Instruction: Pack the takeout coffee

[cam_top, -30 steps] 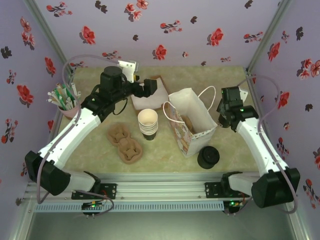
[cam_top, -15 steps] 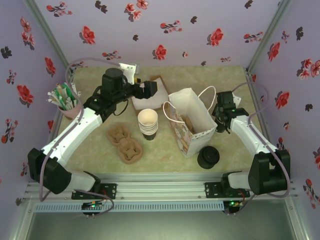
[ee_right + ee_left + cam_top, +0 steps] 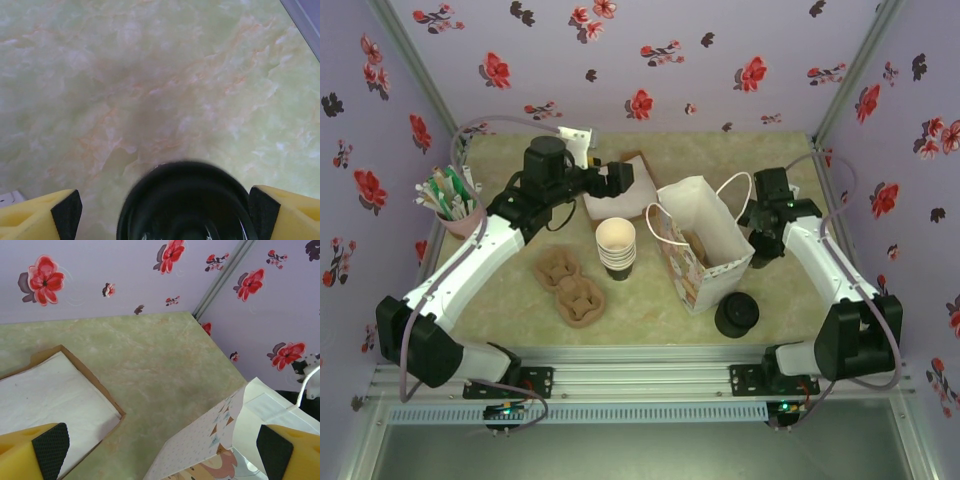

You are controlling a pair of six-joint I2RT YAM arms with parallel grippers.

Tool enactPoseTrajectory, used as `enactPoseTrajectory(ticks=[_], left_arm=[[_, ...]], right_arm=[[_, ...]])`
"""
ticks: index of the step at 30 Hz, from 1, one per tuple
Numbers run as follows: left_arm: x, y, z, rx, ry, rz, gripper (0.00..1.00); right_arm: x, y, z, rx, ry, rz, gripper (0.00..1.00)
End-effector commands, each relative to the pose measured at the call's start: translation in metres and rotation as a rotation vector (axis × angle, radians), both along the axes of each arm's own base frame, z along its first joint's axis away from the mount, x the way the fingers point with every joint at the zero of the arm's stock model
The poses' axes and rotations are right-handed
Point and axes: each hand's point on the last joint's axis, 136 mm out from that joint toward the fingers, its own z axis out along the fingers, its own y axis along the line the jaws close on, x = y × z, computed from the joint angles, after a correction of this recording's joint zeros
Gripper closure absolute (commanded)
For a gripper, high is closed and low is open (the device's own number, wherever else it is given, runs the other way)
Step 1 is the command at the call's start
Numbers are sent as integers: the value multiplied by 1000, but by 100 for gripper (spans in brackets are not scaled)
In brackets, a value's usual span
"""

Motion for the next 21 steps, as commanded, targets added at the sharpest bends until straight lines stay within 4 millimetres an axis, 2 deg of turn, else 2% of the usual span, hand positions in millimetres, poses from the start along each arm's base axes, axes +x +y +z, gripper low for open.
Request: enactPoseTrajectory(ticks=[1,11,16,21], left_arm=[[4,4,0,7,14,2,1],[6,10,-3,-10,70,-11,1],[5,12,-5,-12,89,-12,1],[5,13,-8,-13,104,-15,1]], right_arm=[[-18,0,-3,6,124,31,12],[-22,19,4,99,256,148,11],[-30,14,9,100,299,154,11],[-28,11,13,155,284,152,10]])
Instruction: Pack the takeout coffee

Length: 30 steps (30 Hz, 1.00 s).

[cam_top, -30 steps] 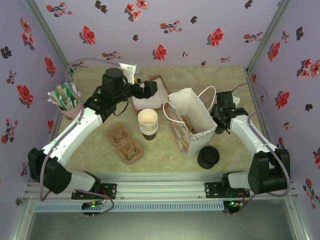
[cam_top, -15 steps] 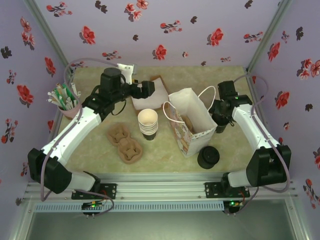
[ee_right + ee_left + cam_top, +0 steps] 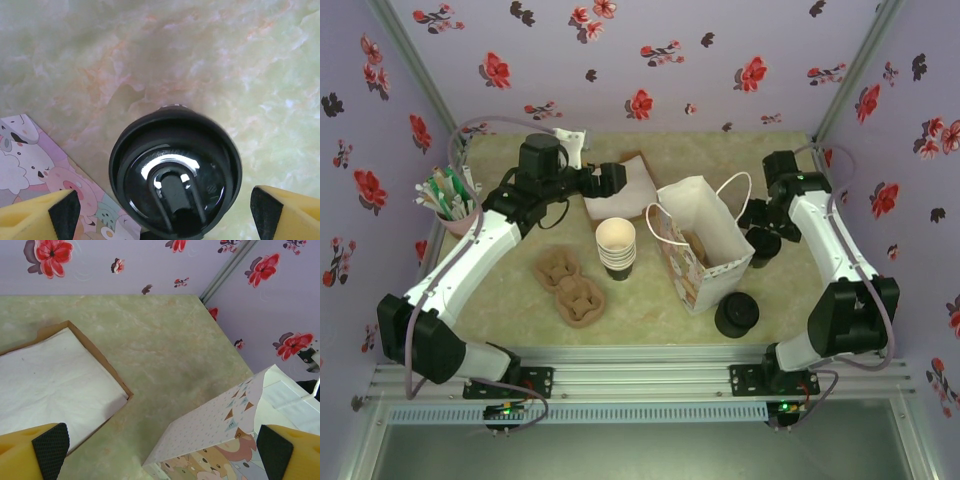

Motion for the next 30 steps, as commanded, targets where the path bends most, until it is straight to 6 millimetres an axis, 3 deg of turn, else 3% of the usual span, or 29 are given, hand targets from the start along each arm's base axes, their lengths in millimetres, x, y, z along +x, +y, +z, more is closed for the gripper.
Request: enactPoseTrajectory(ticks=[1,13,19,30], left_arm=[[2,-1,10,-27,8,-9,1],[1,-1,5,-20,39,-15,1],[1,-2,4,-18,46,-19,1],[2,-3,3,-10,55,-21,1]], right_arm=[[-5,1,7,44,23,21,10],[2,-4,-5,11,103,100,12],[-1,-18,-8,-74,155,109,11],[2,-13,-19,19,184,110,13]])
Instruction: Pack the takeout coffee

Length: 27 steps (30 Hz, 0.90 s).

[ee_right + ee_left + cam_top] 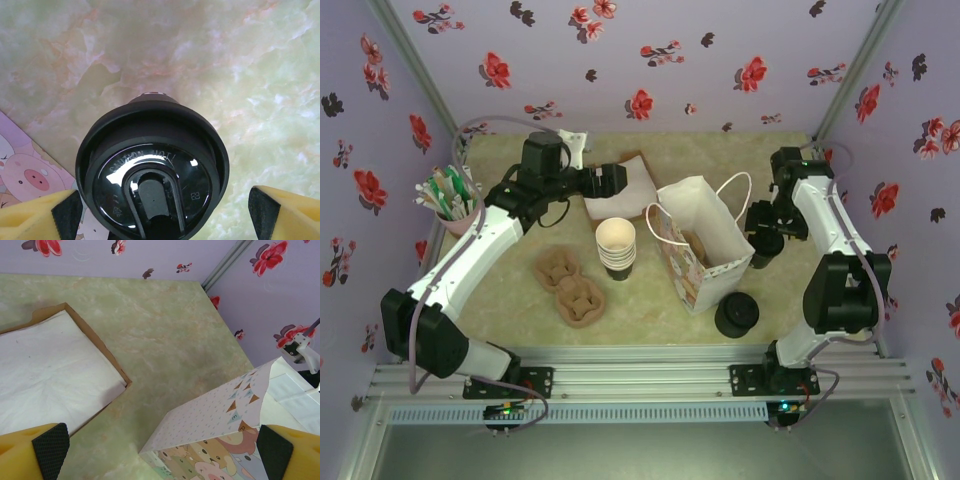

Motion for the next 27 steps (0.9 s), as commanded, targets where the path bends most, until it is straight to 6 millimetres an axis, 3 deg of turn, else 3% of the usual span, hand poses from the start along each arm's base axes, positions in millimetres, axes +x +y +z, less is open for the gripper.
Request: enactPoseTrajectory(ticks=[1,27], left_arm=[[2,-1,13,-20,-13,-8,1],[6,-4,8,-19,1,-9,1]], right_arm=[[0,4,0,28,26,22,13],[-14,13,-7,80,45,8,17]])
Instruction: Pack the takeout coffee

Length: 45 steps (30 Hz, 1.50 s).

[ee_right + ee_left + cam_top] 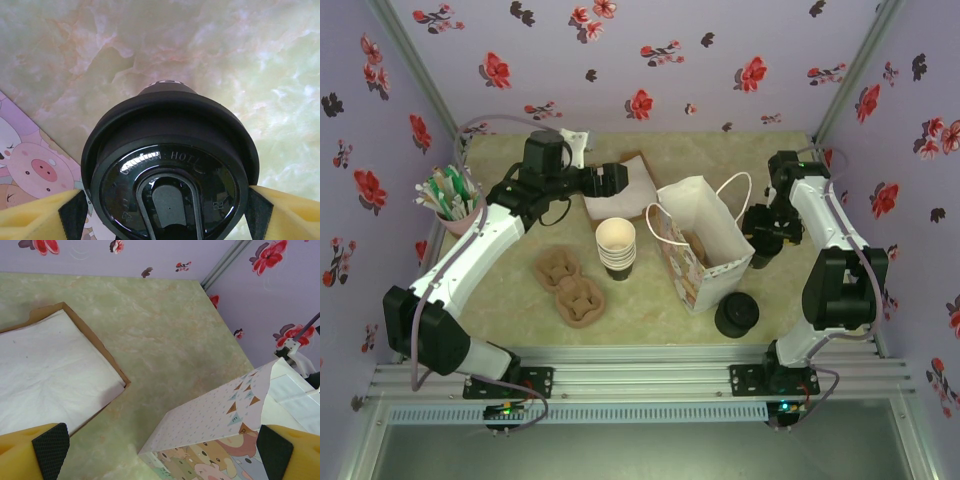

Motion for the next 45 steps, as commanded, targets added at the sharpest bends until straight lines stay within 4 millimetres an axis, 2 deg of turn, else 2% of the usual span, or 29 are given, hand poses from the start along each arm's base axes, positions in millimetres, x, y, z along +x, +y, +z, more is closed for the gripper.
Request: enactPoseTrajectory(ticks=[1,23,30,39,45], left_arm=[[4,-1,9,-19,-3,-3,1],[8,-3,7,-15,4,-2,1],[7,-2,7,-16,6,-1,1],[8,-3,8,-21,6,0,1],[7,-3,9,-24,3,1,1]], right_arm=[[-9,2,5,22,3,-5,17],[-2,-3,0,-10,24,-5,21],[-1,-4,0,-16,23,-4,26],[-5,-5,14,-18,-28,-12,29],[-9,-9,38,-41,-88,-40,30]])
